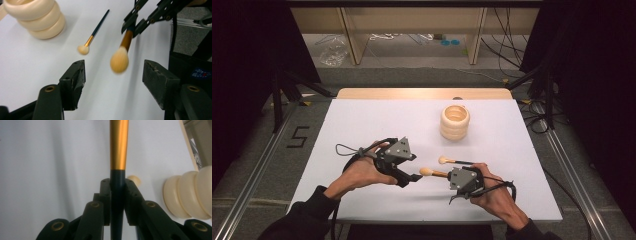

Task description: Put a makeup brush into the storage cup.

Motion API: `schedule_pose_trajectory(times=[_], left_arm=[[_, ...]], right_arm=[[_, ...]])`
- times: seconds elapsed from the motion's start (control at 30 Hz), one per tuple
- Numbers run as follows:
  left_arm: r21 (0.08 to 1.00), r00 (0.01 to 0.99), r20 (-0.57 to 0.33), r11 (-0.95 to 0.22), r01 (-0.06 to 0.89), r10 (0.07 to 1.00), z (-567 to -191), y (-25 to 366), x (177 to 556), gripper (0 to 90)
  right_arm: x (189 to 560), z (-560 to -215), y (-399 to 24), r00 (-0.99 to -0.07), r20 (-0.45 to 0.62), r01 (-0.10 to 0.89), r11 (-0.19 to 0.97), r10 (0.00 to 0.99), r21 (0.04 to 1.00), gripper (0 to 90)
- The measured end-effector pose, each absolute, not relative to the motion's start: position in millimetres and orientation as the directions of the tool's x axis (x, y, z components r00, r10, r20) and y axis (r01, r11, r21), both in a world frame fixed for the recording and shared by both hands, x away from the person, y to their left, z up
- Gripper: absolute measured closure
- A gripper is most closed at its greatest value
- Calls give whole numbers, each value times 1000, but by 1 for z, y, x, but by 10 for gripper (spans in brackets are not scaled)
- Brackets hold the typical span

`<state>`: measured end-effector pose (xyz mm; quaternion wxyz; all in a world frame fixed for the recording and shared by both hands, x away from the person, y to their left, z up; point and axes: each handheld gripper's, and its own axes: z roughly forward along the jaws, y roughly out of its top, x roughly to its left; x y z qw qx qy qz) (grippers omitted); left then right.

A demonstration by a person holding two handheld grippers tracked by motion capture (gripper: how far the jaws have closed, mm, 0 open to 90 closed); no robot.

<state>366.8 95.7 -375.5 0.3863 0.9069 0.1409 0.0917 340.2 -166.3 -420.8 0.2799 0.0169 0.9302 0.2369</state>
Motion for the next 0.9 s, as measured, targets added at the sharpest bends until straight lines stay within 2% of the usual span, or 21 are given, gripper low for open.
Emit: schedule_pose_trajectory(times=[0.13,0.3,0.9], left_arm=[[744,930,57,-637,204,364,-382,106,364,346],[767,912,56,-603,221,406,-393,117,359,339],[827,861,-6,-482,290,508,-428,151,341,321]], right_arm=[[346,-417,-176,-848,-484,-73,857,216,509,795],[349,-414,-185,-856,-389,22,774,342,633,795],[365,-404,-202,-830,-247,93,561,500,823,795]])
